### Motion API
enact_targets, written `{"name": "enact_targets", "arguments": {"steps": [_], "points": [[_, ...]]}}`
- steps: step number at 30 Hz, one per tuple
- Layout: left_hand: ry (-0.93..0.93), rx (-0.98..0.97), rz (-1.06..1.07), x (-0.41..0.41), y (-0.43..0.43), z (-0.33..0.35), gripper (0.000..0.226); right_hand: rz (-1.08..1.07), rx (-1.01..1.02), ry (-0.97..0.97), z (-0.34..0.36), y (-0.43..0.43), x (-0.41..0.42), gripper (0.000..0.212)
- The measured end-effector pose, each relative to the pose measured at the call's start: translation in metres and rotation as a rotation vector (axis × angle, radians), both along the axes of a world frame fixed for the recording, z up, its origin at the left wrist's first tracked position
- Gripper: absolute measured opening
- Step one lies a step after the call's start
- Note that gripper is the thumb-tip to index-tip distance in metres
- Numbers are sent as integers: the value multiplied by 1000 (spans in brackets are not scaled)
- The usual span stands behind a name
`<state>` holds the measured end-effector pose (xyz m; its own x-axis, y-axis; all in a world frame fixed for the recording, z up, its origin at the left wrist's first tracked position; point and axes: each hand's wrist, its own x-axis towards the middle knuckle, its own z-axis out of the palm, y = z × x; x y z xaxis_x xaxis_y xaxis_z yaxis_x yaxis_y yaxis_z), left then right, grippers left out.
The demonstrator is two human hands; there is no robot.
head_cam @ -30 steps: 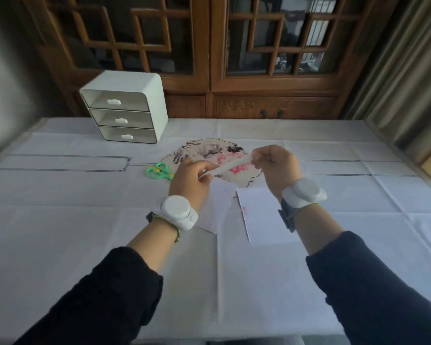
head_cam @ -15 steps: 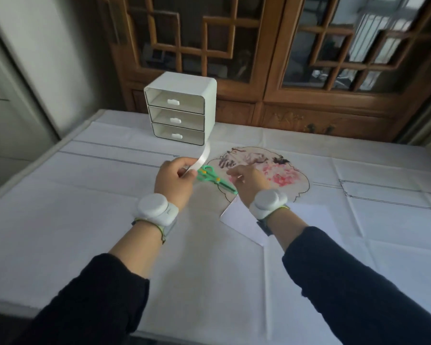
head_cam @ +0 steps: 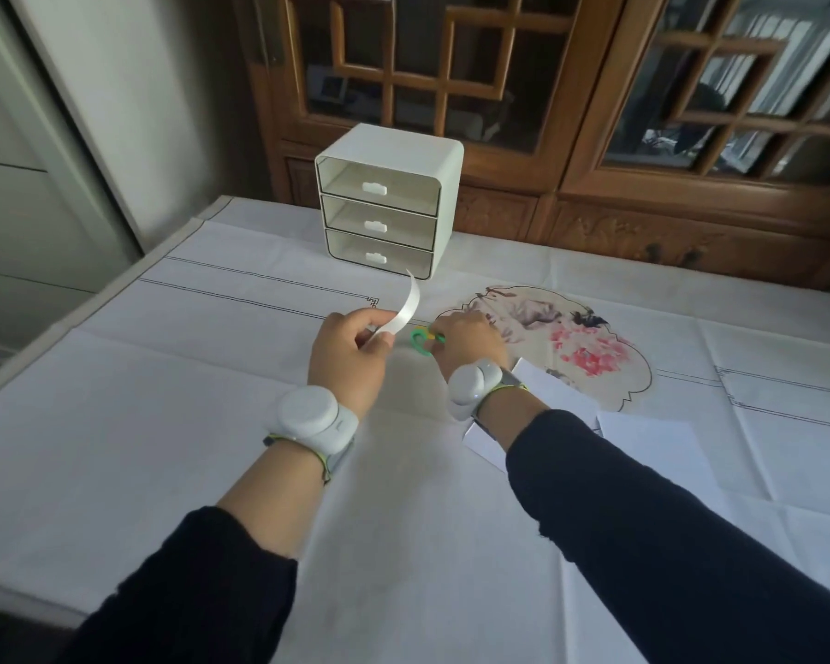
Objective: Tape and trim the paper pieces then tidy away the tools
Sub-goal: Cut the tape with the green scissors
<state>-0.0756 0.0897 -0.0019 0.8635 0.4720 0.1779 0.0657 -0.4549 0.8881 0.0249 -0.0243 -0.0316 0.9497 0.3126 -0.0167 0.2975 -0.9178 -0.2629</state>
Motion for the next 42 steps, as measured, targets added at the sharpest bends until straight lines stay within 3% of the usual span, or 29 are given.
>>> {"name": "enact_targets", "arguments": {"steps": [4, 7, 11, 19, 28, 32, 36, 42], "points": [[-1, -11, 1, 2, 0, -3, 24, 68, -7, 58, 5, -1, 6, 28], [10, 17, 4, 3, -1, -4, 23, 153, -148, 87, 17, 5, 7, 30], [1, 13, 12, 2, -4, -1, 25, 233, -272, -5, 25, 12, -1, 33], [-22, 36, 24, 1, -10, 6, 25, 319, -203, -197, 50, -35, -31, 41], [-7, 24, -45, -6, -48, 1, 25, 574, -475, -281, 32, -102, -84, 27], [6, 36, -83, -9, -59, 0, 25, 506, -509, -144, 23, -117, -95, 40], [11, 37, -103, -13, -69, 2, 24, 436, -457, -135, 19, -130, -100, 42], [30, 30, -124, -14, -78, 0, 24, 186, -252, -88, 19, -143, -101, 42]]}}
